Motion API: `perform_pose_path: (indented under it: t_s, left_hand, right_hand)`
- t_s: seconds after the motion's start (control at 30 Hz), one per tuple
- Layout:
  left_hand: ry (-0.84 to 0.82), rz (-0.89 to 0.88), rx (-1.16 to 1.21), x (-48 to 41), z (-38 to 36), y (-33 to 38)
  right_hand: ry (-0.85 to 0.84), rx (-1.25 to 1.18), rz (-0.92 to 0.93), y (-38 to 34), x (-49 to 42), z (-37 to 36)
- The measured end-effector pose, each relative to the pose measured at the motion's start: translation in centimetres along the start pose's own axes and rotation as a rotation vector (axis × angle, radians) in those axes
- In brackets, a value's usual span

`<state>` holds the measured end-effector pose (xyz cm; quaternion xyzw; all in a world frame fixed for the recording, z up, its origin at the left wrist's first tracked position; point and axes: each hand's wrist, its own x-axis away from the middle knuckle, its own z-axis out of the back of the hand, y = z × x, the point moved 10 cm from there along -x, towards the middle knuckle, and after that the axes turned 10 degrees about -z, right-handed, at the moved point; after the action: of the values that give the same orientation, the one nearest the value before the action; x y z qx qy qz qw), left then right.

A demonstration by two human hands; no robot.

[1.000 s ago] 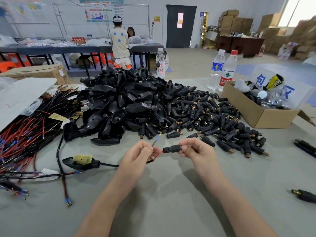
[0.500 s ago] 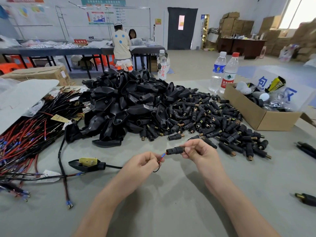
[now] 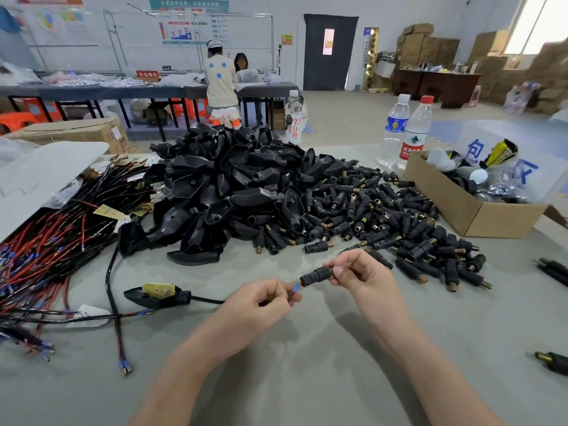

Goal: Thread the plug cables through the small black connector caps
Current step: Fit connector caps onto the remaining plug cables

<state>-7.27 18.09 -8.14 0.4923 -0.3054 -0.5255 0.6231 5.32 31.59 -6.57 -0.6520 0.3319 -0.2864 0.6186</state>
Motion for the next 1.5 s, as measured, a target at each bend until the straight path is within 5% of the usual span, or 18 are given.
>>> perform_pose_path:
  t_s: [0.17, 0.37, 0.53, 0.83, 1.5]
  left_hand:
    - [0.009, -0.035, -0.013, 0.2, 0.1, 0.9]
    - [0.312, -0.139, -0.043, 0.3, 2.4, 2.1]
    - [0.248, -0.14, -0.107, 0.0, 1.2, 1.8]
    - [0.413, -0.251, -0.054, 0.2, 1.8, 2.6]
    - [0.446, -0.253, -0.42, 0.4, 2.5, 2.0]
  right_hand:
    - [-0.053, -0.083, -0.059, 0.9, -0.3, -0.3]
    - [-0.021, -0.17, -0.103, 1.3, -0.6, 0.2]
    - [-0.094, -0.343, -0.206, 2.4, -0.3, -1.2]
    - [-0.028, -0.52, -0.278, 2.8, -0.2, -0.9]
    - [0.014, -0.528, -0.223, 1.9, 0.6, -1.3]
